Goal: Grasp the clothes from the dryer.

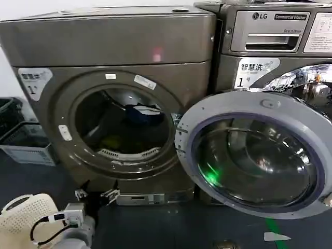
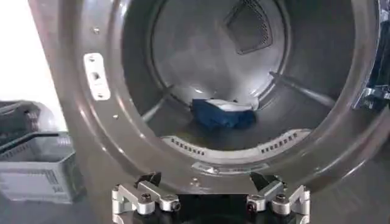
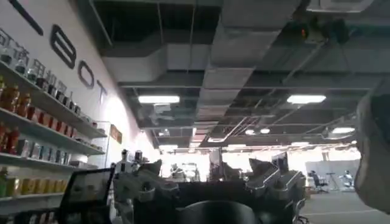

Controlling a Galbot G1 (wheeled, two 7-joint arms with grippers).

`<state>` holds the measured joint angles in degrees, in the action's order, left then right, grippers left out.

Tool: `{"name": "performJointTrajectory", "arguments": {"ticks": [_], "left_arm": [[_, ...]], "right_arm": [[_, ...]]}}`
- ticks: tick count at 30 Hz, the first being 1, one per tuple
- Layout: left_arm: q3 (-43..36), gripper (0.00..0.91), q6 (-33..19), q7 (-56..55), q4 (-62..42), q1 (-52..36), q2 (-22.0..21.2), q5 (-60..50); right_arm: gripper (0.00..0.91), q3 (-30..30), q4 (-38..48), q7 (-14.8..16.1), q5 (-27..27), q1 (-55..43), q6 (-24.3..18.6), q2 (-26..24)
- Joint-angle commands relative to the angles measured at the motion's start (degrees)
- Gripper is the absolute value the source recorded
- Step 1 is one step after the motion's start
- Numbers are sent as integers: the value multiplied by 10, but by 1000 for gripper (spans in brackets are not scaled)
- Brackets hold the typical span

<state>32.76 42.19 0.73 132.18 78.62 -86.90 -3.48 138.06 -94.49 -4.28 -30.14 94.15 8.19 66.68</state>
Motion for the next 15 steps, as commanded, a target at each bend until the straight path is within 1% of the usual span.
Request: {"name": "performJointTrajectory", "arguments": {"ticks": [1, 15], "left_arm": [[0, 907, 28, 0, 1, 0, 0, 0], [0, 907, 28, 0, -1, 1, 0, 0]], "right_arm": [[907, -1, -1, 0, -1, 0, -1, 1], [907, -1, -2, 0, 0, -1, -2, 1]]}}
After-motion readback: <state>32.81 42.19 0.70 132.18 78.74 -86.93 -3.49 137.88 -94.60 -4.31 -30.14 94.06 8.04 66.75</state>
